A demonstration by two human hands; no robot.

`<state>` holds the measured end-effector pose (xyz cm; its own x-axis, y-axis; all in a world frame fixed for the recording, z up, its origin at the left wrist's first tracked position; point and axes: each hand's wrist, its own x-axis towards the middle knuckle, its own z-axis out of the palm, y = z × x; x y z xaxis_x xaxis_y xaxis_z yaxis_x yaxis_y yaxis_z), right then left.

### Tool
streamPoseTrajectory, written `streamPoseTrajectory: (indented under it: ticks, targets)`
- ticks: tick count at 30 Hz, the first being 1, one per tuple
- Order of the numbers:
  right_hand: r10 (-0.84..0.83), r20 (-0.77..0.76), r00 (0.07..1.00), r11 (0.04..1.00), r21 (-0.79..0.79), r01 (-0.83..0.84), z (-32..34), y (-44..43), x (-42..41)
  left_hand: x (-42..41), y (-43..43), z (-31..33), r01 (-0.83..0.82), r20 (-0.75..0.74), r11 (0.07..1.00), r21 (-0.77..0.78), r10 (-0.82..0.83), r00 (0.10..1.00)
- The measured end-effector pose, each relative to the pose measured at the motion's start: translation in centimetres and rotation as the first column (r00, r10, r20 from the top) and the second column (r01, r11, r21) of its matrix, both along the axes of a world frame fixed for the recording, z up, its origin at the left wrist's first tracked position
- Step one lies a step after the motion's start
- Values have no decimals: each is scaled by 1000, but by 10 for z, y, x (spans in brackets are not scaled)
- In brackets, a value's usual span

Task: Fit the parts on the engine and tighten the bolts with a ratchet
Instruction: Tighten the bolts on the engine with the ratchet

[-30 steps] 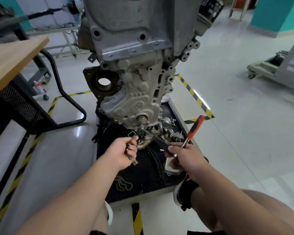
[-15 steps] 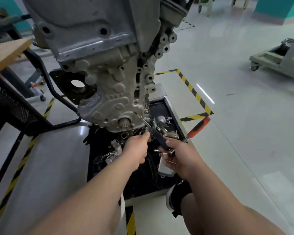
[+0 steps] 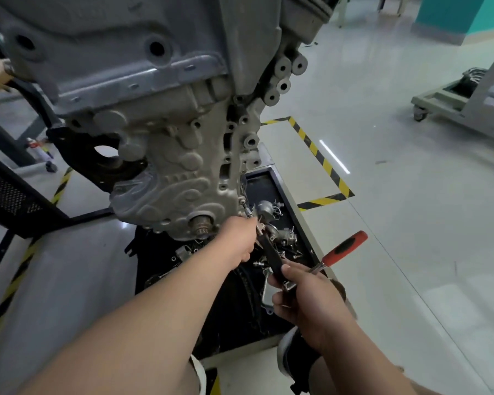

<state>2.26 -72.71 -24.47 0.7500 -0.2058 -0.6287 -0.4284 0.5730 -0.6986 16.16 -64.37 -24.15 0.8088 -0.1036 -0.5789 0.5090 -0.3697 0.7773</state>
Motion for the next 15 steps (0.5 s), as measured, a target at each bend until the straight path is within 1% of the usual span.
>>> streamPoseTrajectory:
  ticks: [3,5,11,15]
  targets:
    - [4,-18,1000,1000,-12,-4,-6,9,-1,-4,5,-10,6,2,999,50,-6,1000]
    - [2,-33,999,1000,-24,-3,-10,15,-1,-6,8,-14,6,26,999,53,-7,1000]
    - [-19,-15,1000,1000,-23,18,-8,19,6,2,10,-14,-13,104,1000,10,12,994]
    - [-24,7,1000,999,-29,24,-1,19,9,8,14,-10,4,101,999,-52,1,995]
